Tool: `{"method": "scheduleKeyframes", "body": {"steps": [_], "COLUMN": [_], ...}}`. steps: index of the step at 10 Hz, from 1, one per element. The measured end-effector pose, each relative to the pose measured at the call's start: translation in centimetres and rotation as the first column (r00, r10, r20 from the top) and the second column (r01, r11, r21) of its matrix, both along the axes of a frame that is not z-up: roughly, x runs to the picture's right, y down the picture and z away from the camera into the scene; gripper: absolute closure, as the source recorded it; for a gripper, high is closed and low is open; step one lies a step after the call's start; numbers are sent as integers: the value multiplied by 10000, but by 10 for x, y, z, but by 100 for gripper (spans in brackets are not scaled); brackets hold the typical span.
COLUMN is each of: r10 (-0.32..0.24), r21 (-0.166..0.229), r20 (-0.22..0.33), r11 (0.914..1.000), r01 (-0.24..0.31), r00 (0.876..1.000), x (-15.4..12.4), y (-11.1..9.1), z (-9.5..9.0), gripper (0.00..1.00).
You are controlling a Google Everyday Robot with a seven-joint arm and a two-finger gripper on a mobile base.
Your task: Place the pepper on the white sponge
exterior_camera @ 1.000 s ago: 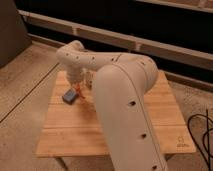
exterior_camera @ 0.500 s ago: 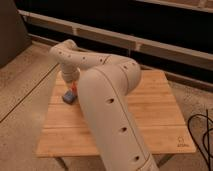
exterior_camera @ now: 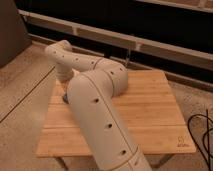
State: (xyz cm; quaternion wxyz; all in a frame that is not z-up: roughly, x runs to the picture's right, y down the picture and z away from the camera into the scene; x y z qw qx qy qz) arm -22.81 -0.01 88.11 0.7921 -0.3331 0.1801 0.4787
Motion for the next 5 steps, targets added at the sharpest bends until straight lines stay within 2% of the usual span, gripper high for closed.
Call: {"method": "scheduleKeyframes", "body": {"steps": [5], "r10": [300], "r21": [-302], "r20": [-35], "r11": [9991], "r01": [-301], "r00": [9995], "x": [5], "y": [7], "z": [2], "gripper": [100]}}
